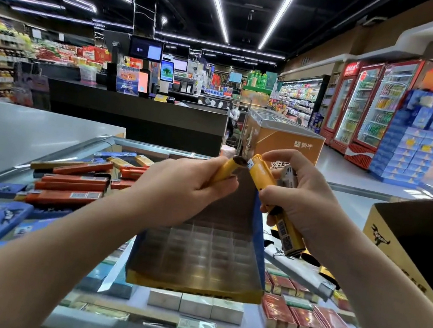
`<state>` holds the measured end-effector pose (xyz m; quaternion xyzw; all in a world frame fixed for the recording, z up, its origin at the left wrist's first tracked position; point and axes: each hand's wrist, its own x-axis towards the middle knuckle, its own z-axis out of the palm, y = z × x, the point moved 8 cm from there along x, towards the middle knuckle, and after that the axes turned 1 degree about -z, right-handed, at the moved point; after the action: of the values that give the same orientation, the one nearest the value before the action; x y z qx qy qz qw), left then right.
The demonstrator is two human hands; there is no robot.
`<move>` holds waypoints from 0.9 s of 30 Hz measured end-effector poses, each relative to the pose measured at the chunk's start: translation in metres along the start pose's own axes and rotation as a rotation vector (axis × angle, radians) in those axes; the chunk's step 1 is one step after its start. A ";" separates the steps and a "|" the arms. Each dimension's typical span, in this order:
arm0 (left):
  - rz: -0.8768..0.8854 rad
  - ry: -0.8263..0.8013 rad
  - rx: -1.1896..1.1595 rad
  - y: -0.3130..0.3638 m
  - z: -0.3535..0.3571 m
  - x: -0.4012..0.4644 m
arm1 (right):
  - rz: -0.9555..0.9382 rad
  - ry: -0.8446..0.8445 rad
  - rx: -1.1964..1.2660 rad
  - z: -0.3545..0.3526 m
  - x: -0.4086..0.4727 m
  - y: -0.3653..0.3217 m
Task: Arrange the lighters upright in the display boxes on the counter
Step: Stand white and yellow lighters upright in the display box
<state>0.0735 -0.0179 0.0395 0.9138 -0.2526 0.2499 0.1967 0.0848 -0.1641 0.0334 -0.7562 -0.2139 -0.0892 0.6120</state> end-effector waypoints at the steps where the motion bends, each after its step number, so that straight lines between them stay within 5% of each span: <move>1: 0.009 0.009 0.024 0.000 -0.001 -0.001 | -0.004 -0.005 -0.019 0.000 0.000 0.000; 7: -0.005 -0.120 -0.489 0.000 0.002 0.001 | -0.016 -0.015 -0.050 0.001 -0.001 -0.002; 12: -0.100 -0.327 -0.655 -0.003 0.016 -0.001 | -0.022 -0.015 -0.069 0.001 -0.002 -0.002; 27: -0.097 -0.018 -0.728 -0.003 0.006 0.008 | -0.013 0.012 -0.108 -0.003 0.000 0.002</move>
<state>0.0831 -0.0208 0.0383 0.7969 -0.2832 0.1260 0.5186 0.0866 -0.1672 0.0321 -0.7861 -0.2102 -0.1092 0.5709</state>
